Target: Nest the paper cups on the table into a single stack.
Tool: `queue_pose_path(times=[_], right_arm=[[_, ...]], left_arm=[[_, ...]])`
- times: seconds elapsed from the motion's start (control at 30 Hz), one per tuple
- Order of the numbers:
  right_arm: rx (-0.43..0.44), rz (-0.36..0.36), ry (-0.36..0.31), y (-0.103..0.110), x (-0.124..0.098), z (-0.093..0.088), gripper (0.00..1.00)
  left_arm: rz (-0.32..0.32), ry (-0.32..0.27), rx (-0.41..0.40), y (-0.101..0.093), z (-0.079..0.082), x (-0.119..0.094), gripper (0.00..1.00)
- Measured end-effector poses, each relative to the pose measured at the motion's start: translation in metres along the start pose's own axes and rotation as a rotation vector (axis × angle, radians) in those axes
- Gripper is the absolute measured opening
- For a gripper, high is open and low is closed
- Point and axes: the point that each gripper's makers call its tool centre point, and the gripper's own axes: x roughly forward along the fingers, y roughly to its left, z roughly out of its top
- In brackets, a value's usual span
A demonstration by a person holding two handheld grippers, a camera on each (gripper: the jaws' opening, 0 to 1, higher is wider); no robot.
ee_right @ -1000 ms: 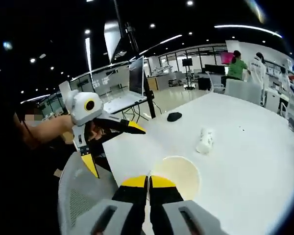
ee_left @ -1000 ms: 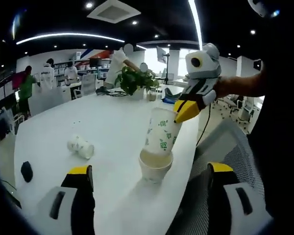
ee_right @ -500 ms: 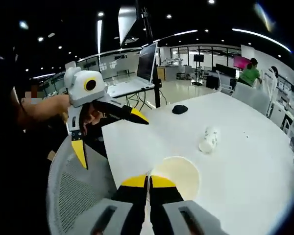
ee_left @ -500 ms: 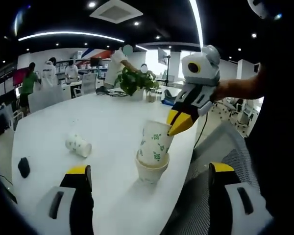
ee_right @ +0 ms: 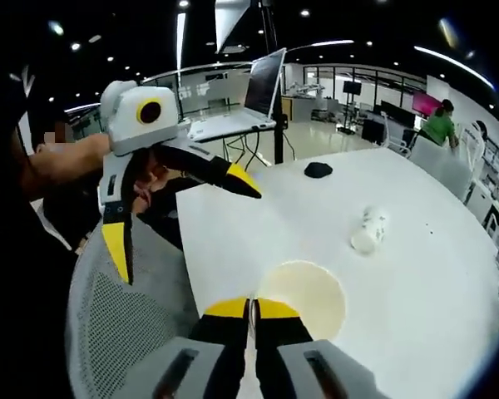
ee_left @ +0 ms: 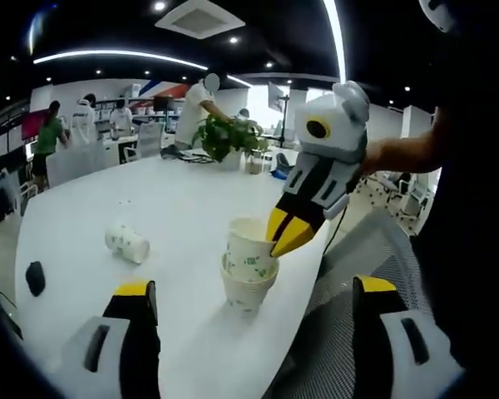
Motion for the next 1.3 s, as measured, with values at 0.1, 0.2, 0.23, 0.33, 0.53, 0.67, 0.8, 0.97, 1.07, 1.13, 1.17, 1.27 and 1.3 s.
queue_pose_path(times=[0.1,0.2,0.23,0.33,0.53,0.67,0.8,0.97,1.07,1.13,1.17,1.27,1.3], right_arm=[[0.014,0.008,-0.002,0.0,0.004,-0.002,0.0],[0.033,0.015,-0.003,0.0,0.008,-0.005,0.0],[0.035,0.016,-0.002,0.0,0.009,-0.006,0.0],[0.046,0.023,0.003,0.001,0.014,-0.009,0.0],[0.051,0.028,0.021,0.003,0.022,-0.016,0.0],[0.056,0.036,0.027,0.005,0.027,-0.018,0.0],[0.055,0.039,0.036,0.005,0.031,-0.02,0.0],[0.056,0.043,0.039,0.004,0.033,-0.022,0.0],[0.064,0.046,0.036,0.003,0.034,-0.022,0.0],[0.066,0.048,0.035,0.003,0.034,-0.022,0.0],[0.066,0.05,0.036,0.003,0.034,-0.022,0.0],[0.055,0.05,0.043,0.004,0.035,-0.023,0.01],[0.055,0.05,0.044,0.004,0.035,-0.023,0.01]], left_arm=[[-0.008,0.008,0.001,-0.003,-0.002,0.001,0.97],[-0.015,0.01,0.002,-0.005,-0.002,0.003,0.98],[-0.017,0.009,0.001,-0.005,-0.001,0.004,0.98],[-0.024,0.003,0.001,-0.007,0.0,0.006,0.97],[-0.027,0.003,-0.007,-0.01,-0.001,0.008,0.97],[-0.028,0.005,-0.011,-0.011,-0.002,0.008,0.97],[-0.032,0.008,-0.012,-0.013,-0.003,0.009,0.97],[-0.034,0.017,-0.016,-0.013,-0.006,0.009,0.97],[-0.035,0.022,-0.016,-0.013,-0.007,0.009,0.97],[-0.036,0.025,-0.016,-0.013,-0.008,0.01,0.97],[-0.037,0.026,-0.016,-0.014,-0.008,0.011,0.97],[-0.038,0.025,-0.015,-0.014,-0.008,0.011,0.97],[-0.039,0.024,-0.015,-0.014,-0.007,0.012,0.97]])
